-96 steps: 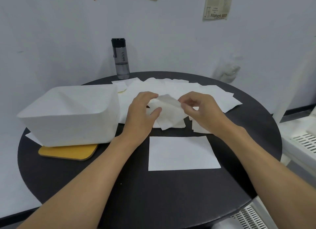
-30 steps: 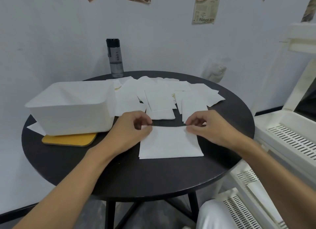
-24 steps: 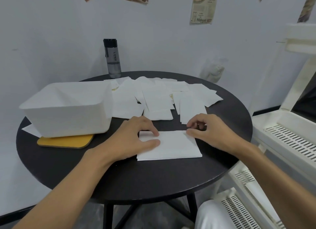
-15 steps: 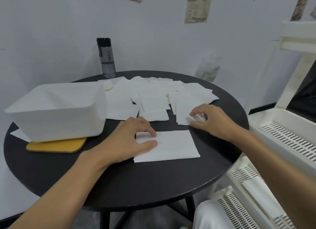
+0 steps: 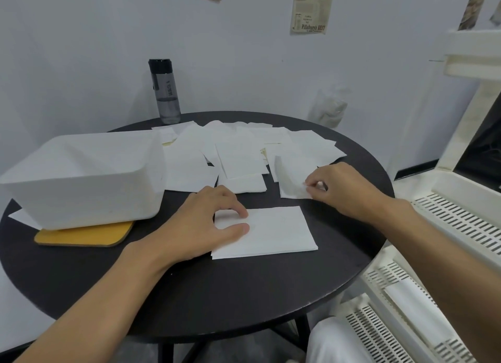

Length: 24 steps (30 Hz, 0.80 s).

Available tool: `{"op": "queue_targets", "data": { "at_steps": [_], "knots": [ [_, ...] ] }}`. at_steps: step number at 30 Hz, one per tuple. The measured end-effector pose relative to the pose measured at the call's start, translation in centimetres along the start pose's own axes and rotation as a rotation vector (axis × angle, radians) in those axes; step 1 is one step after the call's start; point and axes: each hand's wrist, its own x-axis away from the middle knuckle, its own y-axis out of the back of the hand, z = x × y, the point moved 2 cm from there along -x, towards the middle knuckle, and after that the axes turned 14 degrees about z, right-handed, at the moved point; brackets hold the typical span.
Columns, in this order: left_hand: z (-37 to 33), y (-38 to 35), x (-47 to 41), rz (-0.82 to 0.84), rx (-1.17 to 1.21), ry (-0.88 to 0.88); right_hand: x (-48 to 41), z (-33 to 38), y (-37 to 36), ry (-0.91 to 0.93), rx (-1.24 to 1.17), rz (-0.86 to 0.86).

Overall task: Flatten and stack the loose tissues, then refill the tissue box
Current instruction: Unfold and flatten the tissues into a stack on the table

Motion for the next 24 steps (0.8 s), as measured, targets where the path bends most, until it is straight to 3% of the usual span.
{"op": "queue_targets", "data": {
  "at_steps": [8,12,16,20,24],
  "knots": [
    [-0.2,0.1,0.1,-0.027,0.033,-0.014,1.1,0.9,1.4,-0.016,-0.311,-0.352],
    [-0.6,0.7,-0.1,-0.206,0.199,-0.009,1.4,2.0,2.5,0.049,-0.495,-0.443],
    [-0.6,1.8,-1.1,-0.432,0.492,0.069,1.7,3.6,3.1,0.177,-0.724,-0.39],
    [-0.7,1.9,-1.8,-0.389,1.042,0.109,1.8,5.6,2.3,0.288,-1.096,-0.196],
    [-0.8,1.9,-1.6,-0.317,1.176,0.087,1.7,6.9,1.4,0.353,-1.186,-0.107]
  ]
}}
